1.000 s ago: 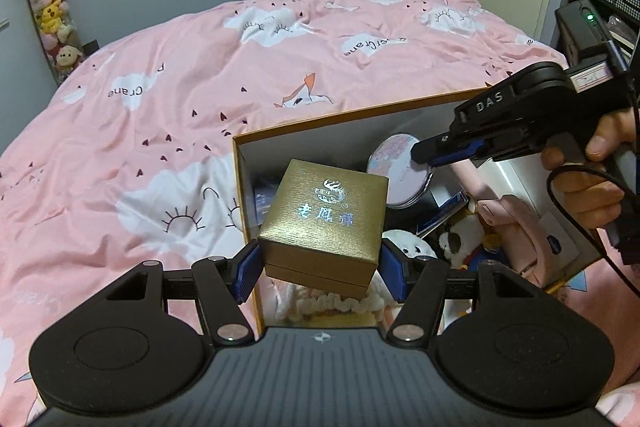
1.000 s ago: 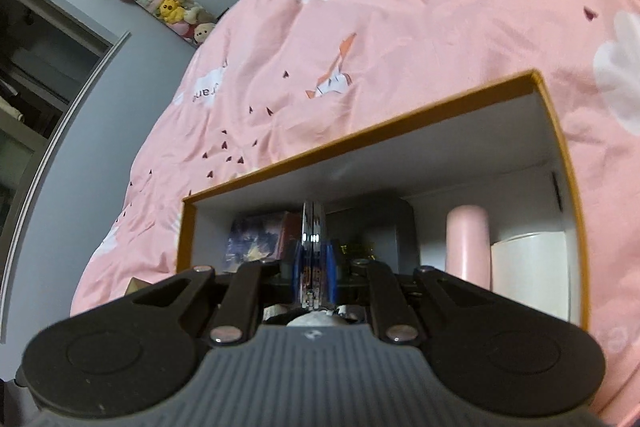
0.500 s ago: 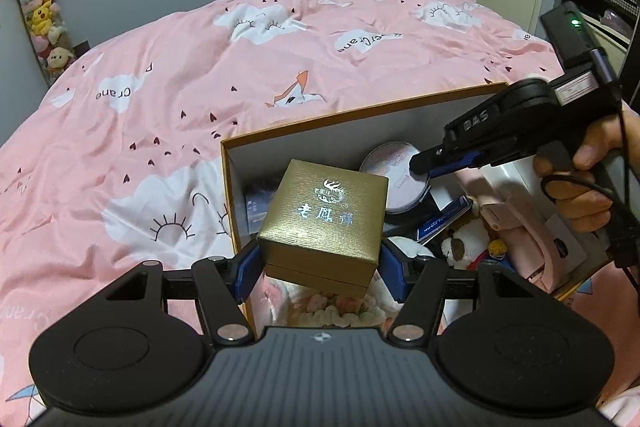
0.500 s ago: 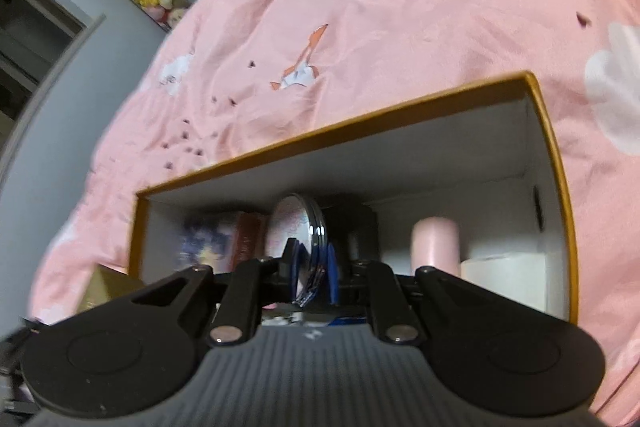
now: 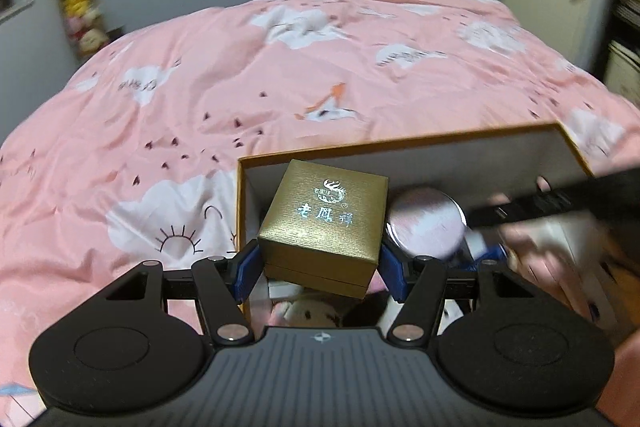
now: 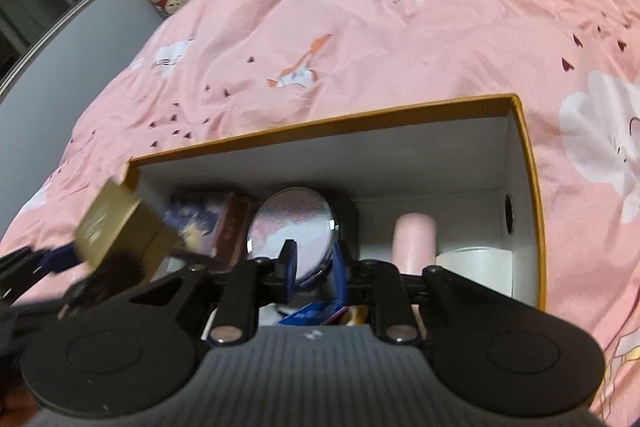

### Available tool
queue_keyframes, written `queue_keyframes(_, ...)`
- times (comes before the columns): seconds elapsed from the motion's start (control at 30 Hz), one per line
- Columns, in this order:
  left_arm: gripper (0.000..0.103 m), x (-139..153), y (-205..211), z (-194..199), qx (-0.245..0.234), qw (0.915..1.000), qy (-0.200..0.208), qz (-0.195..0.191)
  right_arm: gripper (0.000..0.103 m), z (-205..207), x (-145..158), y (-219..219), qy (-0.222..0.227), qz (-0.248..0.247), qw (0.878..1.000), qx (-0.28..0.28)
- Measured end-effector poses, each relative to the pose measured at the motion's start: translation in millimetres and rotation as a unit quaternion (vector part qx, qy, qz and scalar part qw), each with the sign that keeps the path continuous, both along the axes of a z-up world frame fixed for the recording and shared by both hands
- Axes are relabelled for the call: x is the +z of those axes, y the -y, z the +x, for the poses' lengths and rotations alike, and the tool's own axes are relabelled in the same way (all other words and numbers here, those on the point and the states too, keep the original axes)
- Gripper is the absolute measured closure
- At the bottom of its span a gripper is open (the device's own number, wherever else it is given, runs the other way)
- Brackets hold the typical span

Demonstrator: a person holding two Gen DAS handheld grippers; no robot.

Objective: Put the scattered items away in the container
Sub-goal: 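Lower the mirror into the box with the right tool while the left tool lowers the gift box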

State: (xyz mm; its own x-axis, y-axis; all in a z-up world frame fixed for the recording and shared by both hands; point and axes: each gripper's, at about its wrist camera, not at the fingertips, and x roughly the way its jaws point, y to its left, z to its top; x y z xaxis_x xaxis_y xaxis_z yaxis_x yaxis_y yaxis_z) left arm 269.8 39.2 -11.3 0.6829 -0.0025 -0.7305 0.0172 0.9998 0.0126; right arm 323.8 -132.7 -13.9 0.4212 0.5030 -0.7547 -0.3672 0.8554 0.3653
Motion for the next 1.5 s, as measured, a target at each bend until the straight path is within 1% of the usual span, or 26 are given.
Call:
queue_keyframes(0.1,0.032,-7,0,5,0.035,0.9993,0.008,-0.009,0.081,-10,5,1,0.017,-0.005,1.0,0.009)
queue_keyframes(0.2,0.032,-13,0,6,0.064,0.9975,0.016,-0.026,0.081,-18,6,3,0.025,-0.005,1.0,0.015)
queue_keyframes(0.33,0.032,-21,3,9,0.1,0.994,0.025,-0.037,0.081,-24,4,5,0.019,0.007,1.0,0.02)
queue_keyframes(0.57,0.032,-32,11,15,0.123,0.9908,0.047,-0.031,0.081,-31,3,9,0.019,0.017,0.999,0.026)
queue_keyframes(0.73,0.031,-38,9,25,0.137,0.9895,0.04,-0.022,0.08,-32,5,10,0.023,0.019,0.999,0.029)
queue_keyframes(0.9,0.031,-42,10,27,0.131,0.9906,0.039,-0.01,0.08,-34,4,11,0.022,0.021,0.999,0.029)
queue_keyframes(1.0,0.029,-42,12,28,0.121,0.9918,0.039,0.008,0.079,-34,3,12,0.021,0.021,0.999,0.028)
queue_keyframes(1.17,0.028,-42,13,29,0.115,0.9926,0.037,0.017,0.079,-37,5,15,0.022,0.024,0.999,0.027)
queue_keyframes(1.23,0.027,-40,15,28,0.108,0.9928,0.043,0.027,0.079,-39,7,16,0.024,0.026,0.999,0.028)
queue_keyframes(1.3,0.018,-36,20,25,0.099,0.9921,0.062,0.045,0.079,-40,8,18,0.025,0.027,0.999,0.029)
queue_keyframes(1.37,0.016,-30,23,23,0.089,0.9917,0.074,0.057,0.078,-41,9,19,0.026,0.029,0.999,0.027)
queue_keyframes(1.43,0.016,-22,24,21,0.081,0.9921,0.079,0.055,0.074,-42,11,21,0.028,0.032,0.999,0.026)
queue_keyframes(1.5,0.016,-13,23,17,0.077,0.9923,0.083,0.049,0.074,-44,14,23,0.032,0.034,0.999,0.025)
